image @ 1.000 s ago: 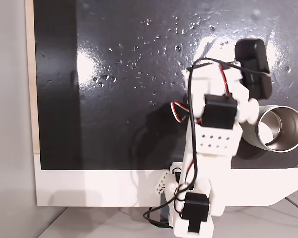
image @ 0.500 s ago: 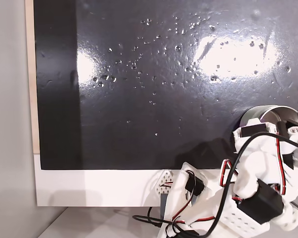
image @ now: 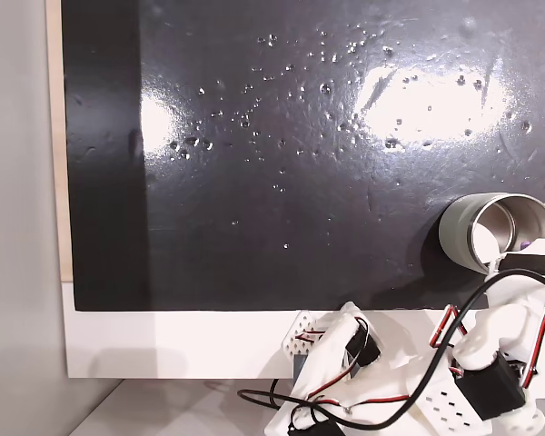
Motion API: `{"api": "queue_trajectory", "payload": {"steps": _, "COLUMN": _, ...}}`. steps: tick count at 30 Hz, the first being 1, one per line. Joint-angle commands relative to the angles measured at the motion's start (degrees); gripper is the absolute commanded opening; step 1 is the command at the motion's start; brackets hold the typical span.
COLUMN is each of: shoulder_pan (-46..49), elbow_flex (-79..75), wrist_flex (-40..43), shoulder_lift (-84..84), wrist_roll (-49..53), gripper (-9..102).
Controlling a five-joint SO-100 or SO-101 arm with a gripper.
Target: Grasp a pengrip and put it in the cup.
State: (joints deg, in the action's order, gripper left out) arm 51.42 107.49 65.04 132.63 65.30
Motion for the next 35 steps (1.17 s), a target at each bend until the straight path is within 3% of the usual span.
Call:
{"api": "queue_trajectory", "payload": {"steps": 1, "shoulder_pan": 0.5, "elbow_flex": 2.3, "wrist_flex": -6.2, "shoulder_lift": 0.3, "wrist_roll": 0.7, "gripper": 0}}
{"api": "queue_trajectory", "payload": {"steps": 7, "shoulder_pan": 0.4, "elbow_flex": 4.7, "wrist_flex": -7.2, "shoulder_lift": 0.4, "wrist_roll": 0.8, "gripper": 3}}
{"api": "queue_trajectory", "payload": {"steps": 13, "shoulder_pan": 0.3, "elbow_flex": 3.8, "wrist_flex": -5.0, "shoulder_lift": 0.1, "wrist_roll": 1.1, "gripper": 21}}
{"api": "queue_trajectory", "payload": {"steps": 35, "shoulder_pan": -0.8, "elbow_flex": 3.9, "wrist_flex": -1.7, "shoulder_lift": 1.8, "wrist_roll": 1.1, "gripper": 22}}
